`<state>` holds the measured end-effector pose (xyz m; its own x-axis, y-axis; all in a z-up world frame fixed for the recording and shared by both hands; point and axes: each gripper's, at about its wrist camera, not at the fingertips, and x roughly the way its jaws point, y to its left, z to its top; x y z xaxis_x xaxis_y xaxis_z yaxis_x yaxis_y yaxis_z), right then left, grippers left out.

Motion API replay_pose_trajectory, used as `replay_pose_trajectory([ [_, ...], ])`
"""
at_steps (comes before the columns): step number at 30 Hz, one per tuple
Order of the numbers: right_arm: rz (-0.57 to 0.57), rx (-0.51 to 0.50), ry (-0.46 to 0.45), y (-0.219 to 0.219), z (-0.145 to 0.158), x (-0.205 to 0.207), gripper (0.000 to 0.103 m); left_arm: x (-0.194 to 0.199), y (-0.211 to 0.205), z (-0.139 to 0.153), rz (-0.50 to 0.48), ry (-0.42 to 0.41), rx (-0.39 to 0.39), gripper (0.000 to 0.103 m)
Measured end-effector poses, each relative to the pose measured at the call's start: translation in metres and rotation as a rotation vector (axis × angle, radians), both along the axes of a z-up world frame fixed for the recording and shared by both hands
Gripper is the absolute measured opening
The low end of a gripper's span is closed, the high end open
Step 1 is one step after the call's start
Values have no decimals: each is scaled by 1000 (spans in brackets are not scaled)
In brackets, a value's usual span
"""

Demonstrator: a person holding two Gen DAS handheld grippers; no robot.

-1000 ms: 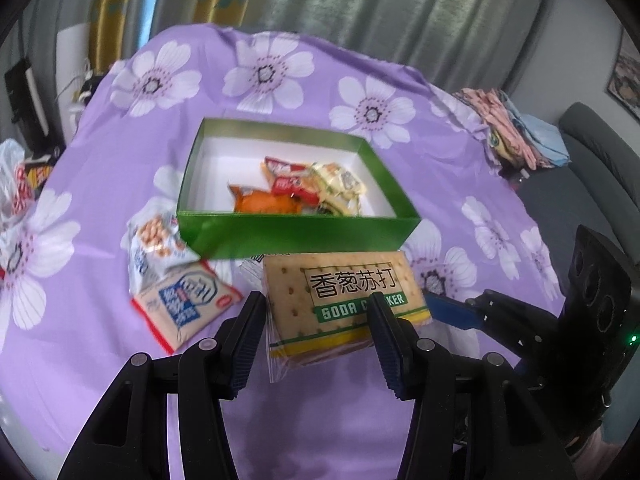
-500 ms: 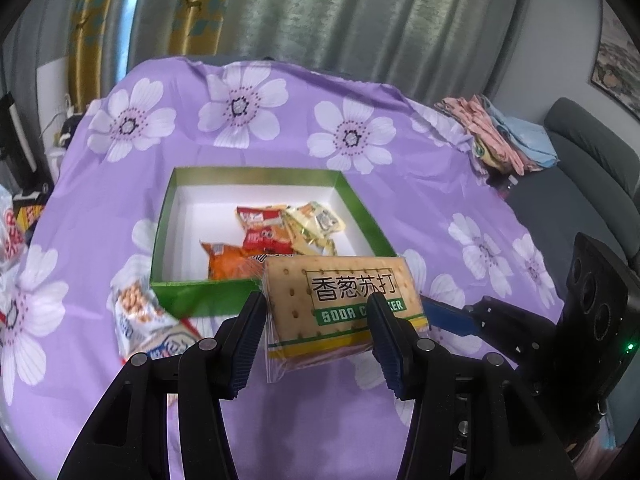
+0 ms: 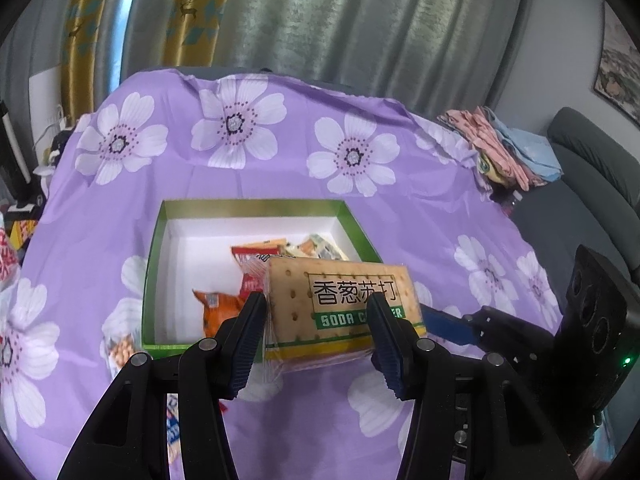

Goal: Organize snacks
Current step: 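Carry the cracker packet over the green box and lower it inside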

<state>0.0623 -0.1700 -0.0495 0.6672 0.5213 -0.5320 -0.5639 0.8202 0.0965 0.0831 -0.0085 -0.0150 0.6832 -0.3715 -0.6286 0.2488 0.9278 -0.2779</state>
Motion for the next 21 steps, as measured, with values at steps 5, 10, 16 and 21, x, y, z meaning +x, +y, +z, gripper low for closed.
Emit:
replay_pose_trajectory([
  [5,-4,5,6,0,-1,13,46,14,-1,1,-5,-5,2,53],
  [10,-11,8,11,0,-3,25,46,22,-1,-2,-4,4,-4,53],
  [16,-19,12,27,-2,-8,41,47,41,-2,-11,-4,25,-4,53],
  [21,-24,5,41,-2,-14,52,46,51,-2,-21,-3,48,-12,53],
])
